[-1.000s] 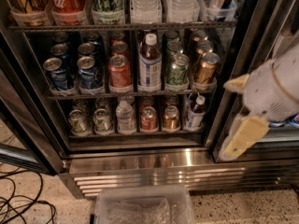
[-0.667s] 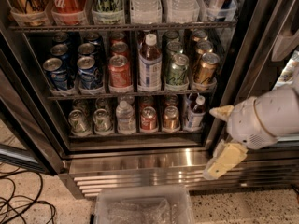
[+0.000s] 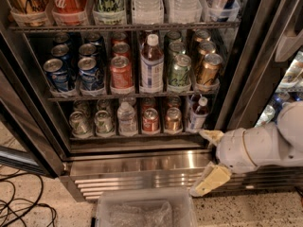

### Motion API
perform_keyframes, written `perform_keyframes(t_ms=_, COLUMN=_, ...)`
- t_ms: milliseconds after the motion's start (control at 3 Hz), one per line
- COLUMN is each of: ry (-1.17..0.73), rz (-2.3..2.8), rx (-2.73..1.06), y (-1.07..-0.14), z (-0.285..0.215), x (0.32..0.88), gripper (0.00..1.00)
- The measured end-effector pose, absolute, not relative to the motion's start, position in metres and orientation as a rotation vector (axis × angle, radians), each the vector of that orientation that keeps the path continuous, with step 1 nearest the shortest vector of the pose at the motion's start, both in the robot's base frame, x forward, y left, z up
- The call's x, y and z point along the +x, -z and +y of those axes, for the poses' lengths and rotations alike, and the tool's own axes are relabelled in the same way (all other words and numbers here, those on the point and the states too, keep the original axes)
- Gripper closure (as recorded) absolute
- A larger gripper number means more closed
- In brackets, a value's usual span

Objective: Pick orange can from bottom shelf of fridge

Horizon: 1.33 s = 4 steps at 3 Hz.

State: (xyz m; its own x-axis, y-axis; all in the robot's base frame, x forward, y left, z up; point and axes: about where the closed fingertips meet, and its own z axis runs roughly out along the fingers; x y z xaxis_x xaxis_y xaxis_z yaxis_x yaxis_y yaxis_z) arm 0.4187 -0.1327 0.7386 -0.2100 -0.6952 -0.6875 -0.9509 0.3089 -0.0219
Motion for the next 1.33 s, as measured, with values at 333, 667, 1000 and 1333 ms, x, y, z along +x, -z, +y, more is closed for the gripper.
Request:
perform_keyframes(t_ms=333, ry=-0.584, rz=1.923, rx=-1.424, y=-0.721, z=-0.126, x=0.421, gripper=0.00)
perform_keyframes(t_ms=667, ry=-0.603, rz=1.887, rx=-1.404, y=-0.711, z=-0.122, x=0.422, gripper=0.00)
perform_keyframes(t_ms=1000, ry=-0.588, rz=1.892, rx=-1.345, y=-0.707, z=-0.121, x=0.425, gripper=0.00)
perform_keyframes(t_ms=1333, ry=-0.577, rz=1.895, rx=-1.310, y=-0.706, z=-0.121, x=0.427, gripper=0.00)
